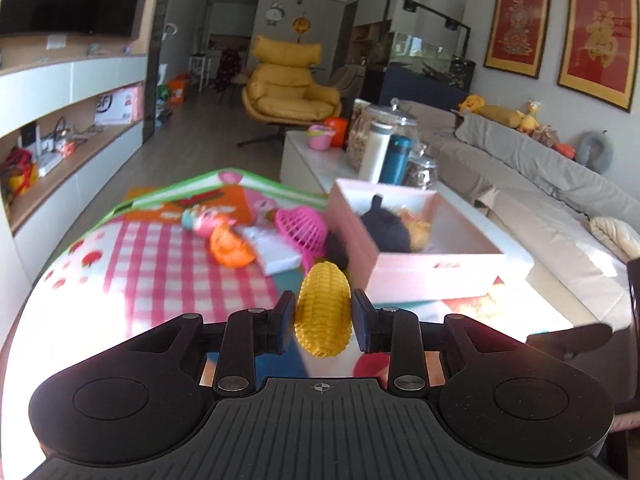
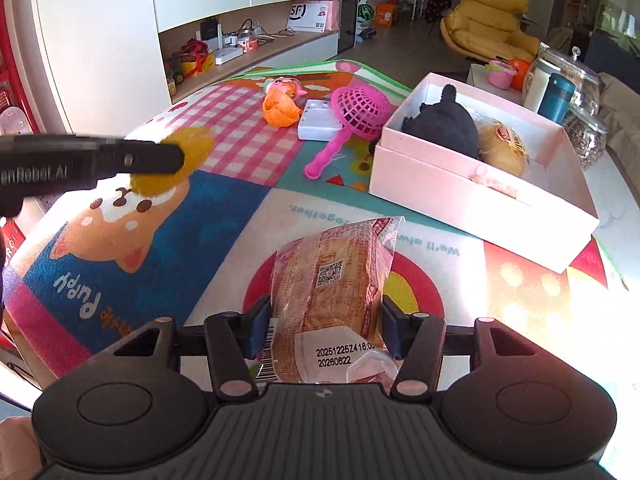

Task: Organize objects
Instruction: 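Lower the corn into the pink box with the left gripper while the right gripper drops the loaf in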

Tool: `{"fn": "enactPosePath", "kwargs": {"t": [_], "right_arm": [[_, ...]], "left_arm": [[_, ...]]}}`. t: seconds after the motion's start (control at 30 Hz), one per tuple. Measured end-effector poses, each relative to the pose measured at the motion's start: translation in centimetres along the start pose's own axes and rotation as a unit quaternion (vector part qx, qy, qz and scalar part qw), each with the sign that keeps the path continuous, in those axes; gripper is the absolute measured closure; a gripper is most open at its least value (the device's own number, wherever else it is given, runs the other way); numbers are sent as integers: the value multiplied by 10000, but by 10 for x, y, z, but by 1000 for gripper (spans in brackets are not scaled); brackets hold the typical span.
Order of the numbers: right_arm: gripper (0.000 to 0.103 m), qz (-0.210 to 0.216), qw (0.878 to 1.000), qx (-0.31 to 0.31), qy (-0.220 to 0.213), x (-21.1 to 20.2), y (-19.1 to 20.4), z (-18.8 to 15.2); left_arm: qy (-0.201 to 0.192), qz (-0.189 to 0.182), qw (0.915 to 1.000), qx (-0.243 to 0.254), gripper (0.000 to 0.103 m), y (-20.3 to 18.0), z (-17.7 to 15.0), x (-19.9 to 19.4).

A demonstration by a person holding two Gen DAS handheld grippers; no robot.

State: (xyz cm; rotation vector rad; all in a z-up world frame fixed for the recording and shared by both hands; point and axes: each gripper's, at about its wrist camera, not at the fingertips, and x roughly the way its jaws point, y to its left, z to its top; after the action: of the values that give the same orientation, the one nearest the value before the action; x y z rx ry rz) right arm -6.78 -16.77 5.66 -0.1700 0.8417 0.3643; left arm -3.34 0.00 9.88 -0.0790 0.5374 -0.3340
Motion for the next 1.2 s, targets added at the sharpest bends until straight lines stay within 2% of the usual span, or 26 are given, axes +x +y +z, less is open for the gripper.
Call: {"fn": "enactPosePath", "kwargs": {"t": [0.17,0.27,0.33,0.37,0.43,0.5,0.63,0.87,0.97,1.07,1.13,1.2], "right_arm": [[48,95,9996,159,-190,-12,-13,-7],[48,95,9993,199,-289,-17,-17,-9],[48,73,9991,232,-341,-19,-19,-10],[48,73,9990,248,-357,-19,-21,-11],[48,57,9989,287,-373,-20,-23,-12],[48,26,9987,330,-384,-21,-27,-12],[48,-36,9984,352,-431,-22,-33,-7],[48,-96,9960,444,-769,-32,-51,24],[48,-173,9939,578,-925,-34,-77,50],[48,-422,9910,876,-919,-25,-115,83],[48,-584,9888,1043,-887,-12,-140,103],[48,-629,9879,1193,-772,5,-162,117]], "left_arm": [[-197,-518,9984,88,69,-39,51,41],[-275,-975,9946,-239,69,-58,75,83],[-214,-1151,9926,-338,68,-68,80,116],[-107,-1075,9938,-259,67,-74,79,133],[141,-653,9977,-81,69,-80,69,162],[346,-543,9978,-122,69,-77,60,177],[368,-573,9956,-643,69,-50,46,169],[143,-330,9939,-1046,69,-2,27,114],[132,-208,9954,-922,69,8,12,93],[173,-99,9988,-438,69,4,-4,81],[260,-112,9996,-68,69,-1,-15,76],[366,-186,9991,96,69,-2,-23,76]]}}
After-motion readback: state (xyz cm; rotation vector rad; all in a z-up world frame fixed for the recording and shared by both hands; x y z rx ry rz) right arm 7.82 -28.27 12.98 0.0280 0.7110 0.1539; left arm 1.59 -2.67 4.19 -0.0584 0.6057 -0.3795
